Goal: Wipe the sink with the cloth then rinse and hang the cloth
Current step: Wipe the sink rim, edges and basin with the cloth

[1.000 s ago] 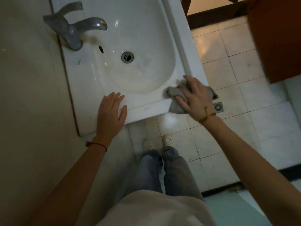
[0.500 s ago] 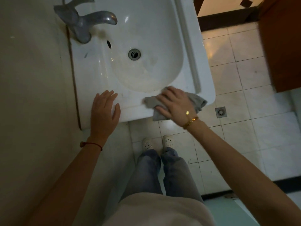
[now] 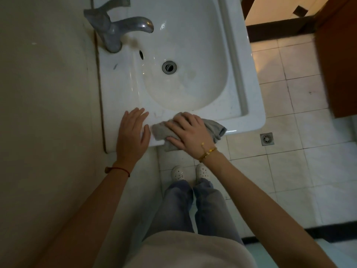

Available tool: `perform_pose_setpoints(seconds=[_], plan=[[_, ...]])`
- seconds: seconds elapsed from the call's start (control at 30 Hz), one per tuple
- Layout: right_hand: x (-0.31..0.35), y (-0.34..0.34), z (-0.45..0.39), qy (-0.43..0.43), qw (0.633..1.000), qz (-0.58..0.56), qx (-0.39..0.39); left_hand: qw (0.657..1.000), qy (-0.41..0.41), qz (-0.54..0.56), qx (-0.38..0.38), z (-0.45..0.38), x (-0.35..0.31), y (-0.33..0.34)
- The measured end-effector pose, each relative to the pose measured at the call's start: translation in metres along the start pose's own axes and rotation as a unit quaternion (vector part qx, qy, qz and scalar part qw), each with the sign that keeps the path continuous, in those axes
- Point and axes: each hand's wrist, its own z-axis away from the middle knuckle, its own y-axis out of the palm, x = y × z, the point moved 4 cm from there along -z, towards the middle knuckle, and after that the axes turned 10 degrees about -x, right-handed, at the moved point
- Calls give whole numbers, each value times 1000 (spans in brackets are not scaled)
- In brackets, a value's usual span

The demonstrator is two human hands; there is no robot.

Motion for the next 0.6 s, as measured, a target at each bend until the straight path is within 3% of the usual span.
perform_pose_setpoints(seconds=[0.13,0.23,0.37,0.6], plan=[[-83,-35,35,91,994,50,-19,1000,-3,3,-6,-1,-3,-2],[-70,-31,34,156,984,77,-23,1000,-9,-1,2,-1,-3,-2],[-3,-1,3,75,997,7,4,1000,-9,-15,6,-1,-6,-2],[-45,-15,10,-32,999,1,7,999,-25,-40,-3,0,-30,3]])
